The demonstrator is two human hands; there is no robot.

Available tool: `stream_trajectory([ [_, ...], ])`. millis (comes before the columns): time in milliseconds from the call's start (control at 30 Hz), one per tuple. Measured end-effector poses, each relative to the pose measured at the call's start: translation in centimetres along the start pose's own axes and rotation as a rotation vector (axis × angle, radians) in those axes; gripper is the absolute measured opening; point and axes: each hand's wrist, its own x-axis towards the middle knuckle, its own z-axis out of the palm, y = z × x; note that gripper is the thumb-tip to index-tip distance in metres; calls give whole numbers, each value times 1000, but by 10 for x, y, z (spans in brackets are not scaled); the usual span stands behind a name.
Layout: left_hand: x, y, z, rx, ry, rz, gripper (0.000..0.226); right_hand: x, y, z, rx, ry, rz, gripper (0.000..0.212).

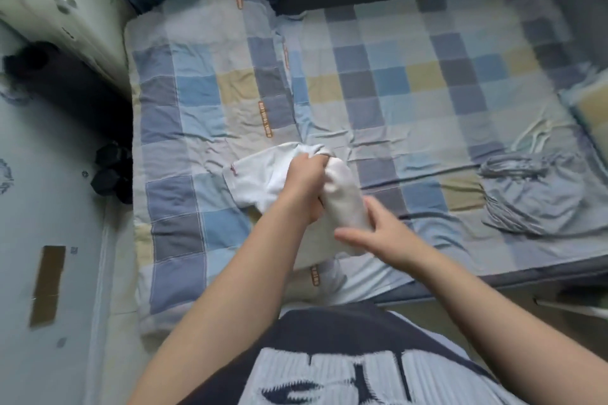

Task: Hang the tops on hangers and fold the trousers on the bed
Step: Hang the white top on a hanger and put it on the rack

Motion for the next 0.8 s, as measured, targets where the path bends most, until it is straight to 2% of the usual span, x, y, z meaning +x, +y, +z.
stream_trajectory([
  [67, -19, 10, 29, -36, -59, -15, 12, -14, 13, -10, -52, 62, 2, 59],
  [133, -30, 18, 54, -96, -95, 2, 16, -20, 16, -39, -181, 233, -11, 40],
  [200, -41, 28, 72, -173, -136, 54, 12, -26, 10, -74, -183, 330, -57, 21],
  [233, -46, 34, 79, -198, -174, 86, 7, -30, 4, -91, -138, 336, -88, 22],
  [300, -56, 41, 91, -195, -245, 146, 12, -41, -10, -119, -51, 301, -117, 21],
  [500, -88, 6, 132, 328, -265, 384, 22, -65, -37, -178, 233, 321, -116, 20],
  [600, -99, -21, 160, 365, -314, 482, 43, -80, -45, -199, 300, 276, -165, 20],
  [667, -99, -35, 185, 404, -234, 568, 57, -89, -50, -209, 370, 262, -191, 19],
  [700, -96, -40, 197, 442, -145, 589, 57, -93, -54, -214, 421, 260, -199, 18],
  [800, -90, -45, 221, 415, 98, 544, 27, -105, -64, -231, 556, 258, -226, 19],
])
